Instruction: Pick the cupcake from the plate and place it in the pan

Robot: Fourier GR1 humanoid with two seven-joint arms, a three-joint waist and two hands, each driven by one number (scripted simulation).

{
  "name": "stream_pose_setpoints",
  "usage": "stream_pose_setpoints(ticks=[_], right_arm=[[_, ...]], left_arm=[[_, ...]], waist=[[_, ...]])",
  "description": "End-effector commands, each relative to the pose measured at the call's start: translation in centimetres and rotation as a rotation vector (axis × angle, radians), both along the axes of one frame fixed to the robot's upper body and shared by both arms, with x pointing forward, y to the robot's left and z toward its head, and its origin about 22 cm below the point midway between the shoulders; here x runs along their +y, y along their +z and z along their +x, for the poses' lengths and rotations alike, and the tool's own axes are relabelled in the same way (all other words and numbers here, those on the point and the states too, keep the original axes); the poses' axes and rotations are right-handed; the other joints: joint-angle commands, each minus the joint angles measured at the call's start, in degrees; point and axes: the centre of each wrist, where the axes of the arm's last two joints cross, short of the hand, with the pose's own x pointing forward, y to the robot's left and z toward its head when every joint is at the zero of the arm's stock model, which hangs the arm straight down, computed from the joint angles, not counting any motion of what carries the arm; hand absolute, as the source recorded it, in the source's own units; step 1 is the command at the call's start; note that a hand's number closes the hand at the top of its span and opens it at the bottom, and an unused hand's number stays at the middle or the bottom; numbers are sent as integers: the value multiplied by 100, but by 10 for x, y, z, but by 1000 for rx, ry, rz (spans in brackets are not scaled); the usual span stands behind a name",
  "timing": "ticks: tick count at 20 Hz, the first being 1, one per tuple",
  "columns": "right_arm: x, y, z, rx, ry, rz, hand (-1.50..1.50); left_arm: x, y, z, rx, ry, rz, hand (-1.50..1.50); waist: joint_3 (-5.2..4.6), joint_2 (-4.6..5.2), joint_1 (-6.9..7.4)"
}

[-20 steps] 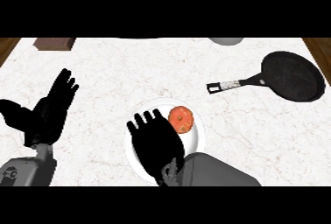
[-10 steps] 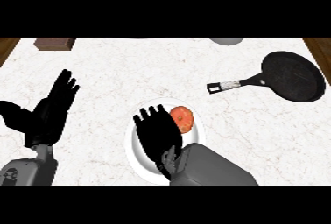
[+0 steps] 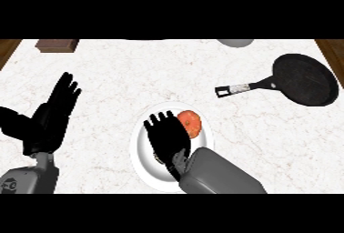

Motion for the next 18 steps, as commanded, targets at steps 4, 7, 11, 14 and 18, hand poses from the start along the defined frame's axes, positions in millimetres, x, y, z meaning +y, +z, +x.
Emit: stream_pose_setpoints(ticks=[4, 7, 11, 14, 18], right_arm=[[1, -25, 25, 7, -23, 39, -150], [-3, -25, 20, 50, -7, 22, -150], [10, -41, 8, 22, 100, 48, 150], [13, -41, 12, 8, 100, 69, 150], [12, -39, 19, 20, 111, 99, 150]], left_arm=[[-8, -4, 11, -2, -10, 8, 0], [-6, 10, 1, 2, -6, 8, 0], [-1, -19, 8, 12, -8, -12, 0], [-14, 14, 16, -5, -8, -5, 0], [-3, -7, 17, 2, -5, -1, 0]], waist=[[0, 13, 33], [1, 0, 11], [-1, 15, 34], [1, 12, 59], [-1, 9, 34]])
